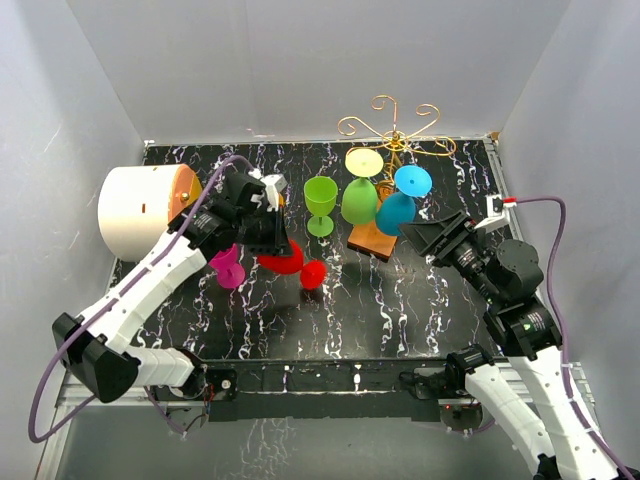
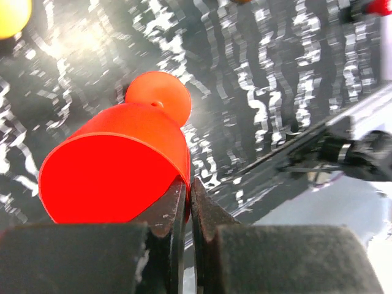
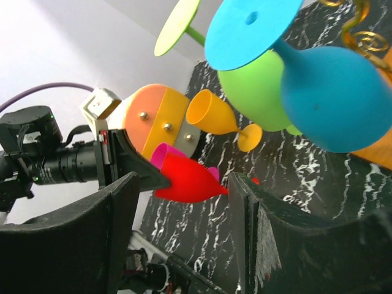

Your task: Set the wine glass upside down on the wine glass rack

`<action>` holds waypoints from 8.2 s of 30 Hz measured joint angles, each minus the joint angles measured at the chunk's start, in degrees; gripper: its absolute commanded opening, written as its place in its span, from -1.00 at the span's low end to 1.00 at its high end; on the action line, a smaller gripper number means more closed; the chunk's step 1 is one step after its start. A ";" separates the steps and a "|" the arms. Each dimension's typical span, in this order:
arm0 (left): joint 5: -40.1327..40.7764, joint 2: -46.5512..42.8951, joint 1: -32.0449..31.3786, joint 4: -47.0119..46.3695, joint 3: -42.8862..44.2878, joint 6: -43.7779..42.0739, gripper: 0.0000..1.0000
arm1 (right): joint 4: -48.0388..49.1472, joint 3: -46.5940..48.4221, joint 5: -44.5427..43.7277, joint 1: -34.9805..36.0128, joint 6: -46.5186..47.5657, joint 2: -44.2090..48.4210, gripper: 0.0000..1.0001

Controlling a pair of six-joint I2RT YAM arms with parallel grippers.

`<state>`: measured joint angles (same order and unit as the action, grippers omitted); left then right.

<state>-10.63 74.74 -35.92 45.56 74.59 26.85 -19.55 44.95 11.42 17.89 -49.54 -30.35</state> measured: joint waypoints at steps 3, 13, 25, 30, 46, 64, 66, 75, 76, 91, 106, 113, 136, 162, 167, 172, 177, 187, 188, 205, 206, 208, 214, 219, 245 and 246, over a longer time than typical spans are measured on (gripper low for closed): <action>-4.11 -1.86 -0.04 -5.75 -0.02 2.23 -1.00 | 0.52 0.00 2.43 0.00 -1.60 -0.17 0.18; -10.75 -3.28 -3.32 -31.01 -7.06 12.50 -1.00 | 0.07 -2.69 5.68 0.00 -6.49 -1.46 0.11; -2.34 -3.15 -15.45 -45.53 -13.55 14.05 -1.00 | -10.84 -13.00 -2.49 0.00 -31.08 4.81 -0.13; 1.88 -2.93 -20.09 -48.33 -14.53 12.07 -1.00 | -14.43 -13.16 -4.74 0.00 -36.30 3.98 -0.13; 5.33 -1.16 -23.85 -55.91 -17.46 9.51 -1.00 | -19.37 -14.58 -7.54 0.00 -51.74 8.02 -0.18; 5.73 1.18 -27.93 -60.19 -17.57 6.32 -1.00 | -18.32 -14.82 -9.57 0.00 -54.84 4.22 -0.50; 5.92 1.18 -28.22 -60.26 -17.57 6.03 -1.00 | -17.84 -14.82 -9.57 0.00 -55.08 4.00 -0.61; 6.54 1.05 -28.55 -60.02 -17.57 5.70 -0.70 | -14.86 -15.74 -10.51 -0.17 -56.89 4.52 -1.00; 6.64 0.92 -28.55 -59.71 -17.57 5.57 -0.54 | -14.25 -16.28 -10.43 -0.17 -56.92 4.83 -1.00; 14.32 -5.81 -28.85 -47.19 -18.58 6.82 0.38 | -13.29 -13.75 -24.65 0.00 -30.64 5.84 -1.00; 15.87 -8.98 -28.26 -42.42 -13.00 4.44 0.72 | 6.99 -9.99 -16.83 0.00 18.75 12.48 -1.00; 6.05 -8.17 -23.74 -42.16 -9.33 6.91 0.72 | 7.08 -3.34 -8.52 0.00 31.41 12.28 -1.00; -26.69 -2.47 -5.33 -57.46 -7.78 36.83 0.62 | 13.60 -4.61 24.70 0.00 44.54 3.89 -1.00; -35.85 6.93 -3.89 -62.07 -6.25 53.37 -0.26 | 29.55 -8.87 33.75 2.45 40.87 -5.75 -1.00; -36.54 7.28 -3.89 -62.53 -6.25 54.29 -0.56 | 30.14 -8.87 32.41 5.79 41.66 -8.52 -1.00; -37.07 7.28 -3.87 -62.75 -6.45 54.55 -0.85 | 30.77 -8.87 28.48 10.43 42.95 -9.68 -1.00; -37.38 6.93 -3.80 -62.88 -7.43 54.55 -1.00 | 31.10 -8.87 24.22 14.40 43.91 -10.47 -1.00; -36.48 3.32 -2.10 -60.96 -8.92 52.72 -1.00 | 31.10 -8.87 18.95 16.13 42.47 -9.79 0.02; -36.35 2.67 -1.77 -60.39 -8.92 52.41 -1.00 | 31.01 -8.87 18.36 16.13 42.42 -9.38 0.05; -32.11 -0.33 14.08 -52.22 -7.67 46.36 -1.00 | 19.26 -8.87 10.88 16.11 41.88 5.70 0.19; -31.69 0.50 14.78 -52.35 -7.21 46.21 -1.00 | 19.15 -8.85 10.51 16.11 41.62 6.25 0.19; -30.71 2.56 15.85 -52.00 -5.29 45.55 -1.00 | 18.53 -8.72 9.77 16.11 41.11 6.97 0.19; -27.78 9.60 16.26 -51.43 4.46 43.32 -1.00 | 16.50 -7.54 8.09 16.11 40.00 7.89 0.21; -25.90 14.82 16.26 -51.54 11.02 42.53 -1.00 | 16.24 -6.78 5.49 16.11 38.29 9.53 0.26; -24.44 37.62 8.85 -49.55 37.59 41.00 -1.00 | 13.27 -6.08 1.75 16.11 35.63 14.84 0.30; -24.39 38.16 8.55 -49.48 38.42 40.94 -1.00 | 13.27 -6.10 1.75 16.11 35.63 14.84 0.30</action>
<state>-35.03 112.90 -27.38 -3.92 113.01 67.79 -6.28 38.85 13.17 34.00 -13.91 -15.51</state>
